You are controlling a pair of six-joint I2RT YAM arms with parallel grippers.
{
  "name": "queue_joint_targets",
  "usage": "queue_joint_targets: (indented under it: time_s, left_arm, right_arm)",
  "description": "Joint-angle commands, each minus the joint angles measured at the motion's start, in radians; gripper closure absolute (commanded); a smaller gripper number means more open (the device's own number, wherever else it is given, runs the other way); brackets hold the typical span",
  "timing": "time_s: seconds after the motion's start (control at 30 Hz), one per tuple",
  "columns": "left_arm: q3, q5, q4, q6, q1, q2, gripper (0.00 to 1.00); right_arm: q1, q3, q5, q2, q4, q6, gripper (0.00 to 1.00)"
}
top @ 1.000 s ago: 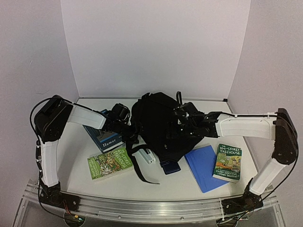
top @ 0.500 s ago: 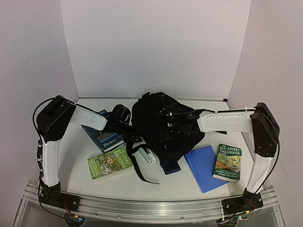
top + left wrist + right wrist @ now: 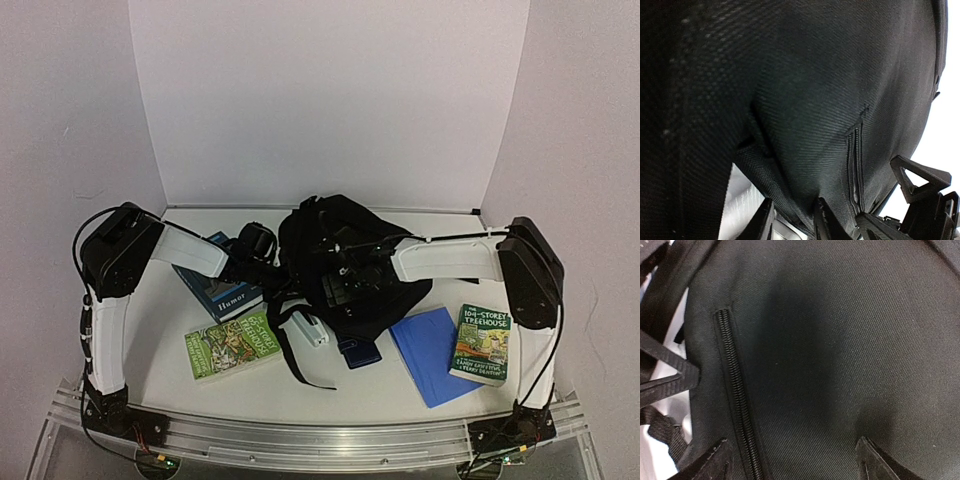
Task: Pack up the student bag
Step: Pick up the personal item from the center of the board.
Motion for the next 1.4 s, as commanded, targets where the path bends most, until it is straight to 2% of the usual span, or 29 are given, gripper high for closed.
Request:
queue_joint_targets:
  time_s: [0.0, 0.13, 0.27, 0.37, 0.53, 0.6, 0.7, 0.83, 1.17, 1.37]
  left_arm:
    - [-0.001, -0.013, 0.008, 0.01, 0.0, 0.011, 0.76]
    - [0.001, -0.011, 0.005, 0.013, 0.0, 0.011, 0.88]
    - [0.004, -0.014, 0.0, 0.013, 0.0, 0.012, 0.93]
    - [0.007, -0.021, -0.005, 0.013, 0.002, 0.013, 0.95]
    - [0.018, -0.032, -0.014, 0.013, 0.003, 0.023, 0.97]
    - [0.024, -0.036, -0.019, 0.013, 0.005, 0.026, 0.97]
    - [0.026, -0.038, -0.019, 0.015, 0.005, 0.026, 0.99]
    - [0.021, -0.047, -0.026, 0.021, 0.007, 0.026, 1.0]
    - [0.017, -0.036, -0.025, 0.027, 0.008, 0.029, 1.0]
    - [0.013, -0.038, -0.029, 0.032, 0.009, 0.022, 1.0]
  right_arm:
    - [0.01, 0.059, 0.128, 0.048, -0.048, 0.001, 0.17]
    - [0.011, 0.07, 0.214, 0.07, -0.067, 0.021, 0.18]
    - [0.017, 0.082, 0.312, 0.081, -0.085, 0.055, 0.24]
    - [0.027, 0.081, 0.403, 0.062, -0.09, 0.089, 0.34]
    - [0.039, 0.083, 0.476, 0.021, -0.091, 0.134, 0.66]
    - [0.039, 0.086, 0.454, 0.015, -0.088, 0.137, 0.73]
    - [0.039, 0.074, 0.275, 0.005, -0.031, 0.069, 0.69]
    - [0.039, 0.068, 0.097, 0.012, 0.023, 0.025, 0.54]
    - [0.039, 0.157, 0.175, 0.127, 0.015, -0.052, 0.37]
    - [0.039, 0.185, 0.2, 0.188, -0.007, -0.101, 0.32]
